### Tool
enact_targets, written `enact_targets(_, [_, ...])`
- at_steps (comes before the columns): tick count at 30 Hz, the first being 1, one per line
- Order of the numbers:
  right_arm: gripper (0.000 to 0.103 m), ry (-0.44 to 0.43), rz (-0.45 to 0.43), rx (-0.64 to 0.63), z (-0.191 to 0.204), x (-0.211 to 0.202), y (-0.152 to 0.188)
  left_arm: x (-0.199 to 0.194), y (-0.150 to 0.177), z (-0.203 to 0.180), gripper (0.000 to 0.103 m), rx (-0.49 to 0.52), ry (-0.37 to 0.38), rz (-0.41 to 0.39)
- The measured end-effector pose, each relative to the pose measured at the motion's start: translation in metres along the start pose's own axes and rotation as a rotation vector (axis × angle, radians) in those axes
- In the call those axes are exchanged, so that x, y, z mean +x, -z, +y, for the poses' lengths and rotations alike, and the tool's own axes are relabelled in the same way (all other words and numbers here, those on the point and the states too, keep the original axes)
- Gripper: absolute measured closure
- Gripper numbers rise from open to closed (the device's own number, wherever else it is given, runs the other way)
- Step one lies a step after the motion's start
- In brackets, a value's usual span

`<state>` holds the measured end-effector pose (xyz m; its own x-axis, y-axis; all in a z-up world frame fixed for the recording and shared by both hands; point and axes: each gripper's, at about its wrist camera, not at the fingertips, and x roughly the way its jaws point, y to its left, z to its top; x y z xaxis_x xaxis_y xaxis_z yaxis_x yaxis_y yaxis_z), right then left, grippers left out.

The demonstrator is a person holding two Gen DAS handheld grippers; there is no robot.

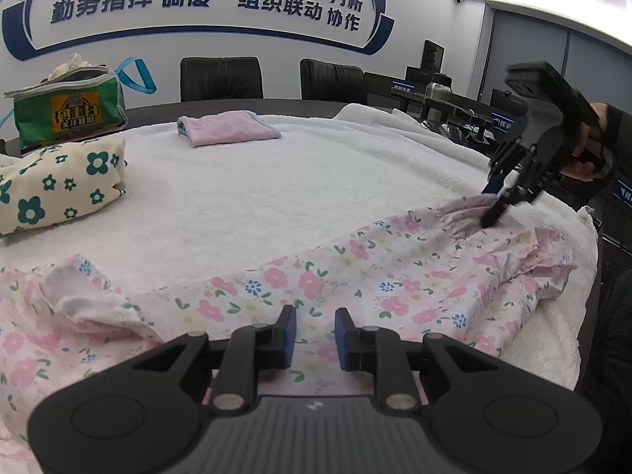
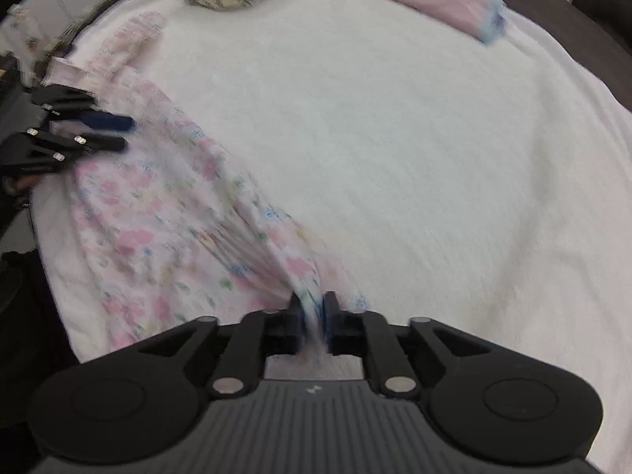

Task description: Fold clothes

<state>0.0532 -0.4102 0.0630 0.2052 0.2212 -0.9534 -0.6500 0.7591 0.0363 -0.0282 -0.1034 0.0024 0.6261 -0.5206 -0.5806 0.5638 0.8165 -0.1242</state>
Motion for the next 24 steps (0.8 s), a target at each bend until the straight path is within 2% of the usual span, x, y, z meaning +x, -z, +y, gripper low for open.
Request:
enact_targets(1, [0.052,0.057,0.009,-0.002,0.000,-0.002,0.005,0.000,0.000,0.001,0.084,-0.004,0.003,0.000])
enact_targets(2, [0.046,0.101,-0.015,-0.007,0.005,-0.010,0.010,0.000,0.000,0.002,0.084,-0.008,0.006,0.000])
enact_targets(4, [0.046,0.173,-0.108,-0.024,0.019,-0.035,0.021,0.000,0.000,0.003,0.083,-0.007,0.007,0.000])
enact_targets(5, [0.041,0.209,-0.154,-0.032,0.025,-0.047,0.026,0.001,-0.001,0.003,0.082,-0.005,0.008,0.000])
enact_targets(6, [0.036,0.228,-0.196,-0.073,0.039,-0.057,0.031,0.001,-0.001,0.003,0.081,-0.001,0.009,0.000])
enact_targets(7, [0.021,0.236,-0.236,-0.135,0.057,-0.065,0.037,0.001,-0.001,0.002,0.080,0.003,0.009,0.000])
enact_targets(8, [0.015,0.243,-0.275,-0.197,0.075,-0.074,0.042,0.001,-0.001,0.001,0.079,0.008,0.009,0.001])
enact_targets(9, [0.015,0.244,-0.294,-0.263,0.093,-0.077,0.047,0.001,0.000,0.000,0.078,0.013,0.009,0.001])
enact_targets(12, [0.015,0.266,-0.277,-0.399,0.135,-0.069,0.052,0.002,0.000,-0.001,0.076,0.020,0.009,0.001])
enact_targets(17, [0.015,0.248,-0.275,-0.482,0.157,-0.052,0.054,0.001,0.000,-0.001,0.076,0.020,0.011,0.001])
enact_targets(21, [0.015,0.187,-0.268,-0.520,0.169,-0.036,0.049,0.001,0.000,-0.001,0.075,0.018,0.015,0.000])
enact_targets(24, [0.015,0.159,-0.220,-0.598,0.182,-0.020,0.049,0.002,0.000,-0.003,0.075,0.027,0.010,0.001])
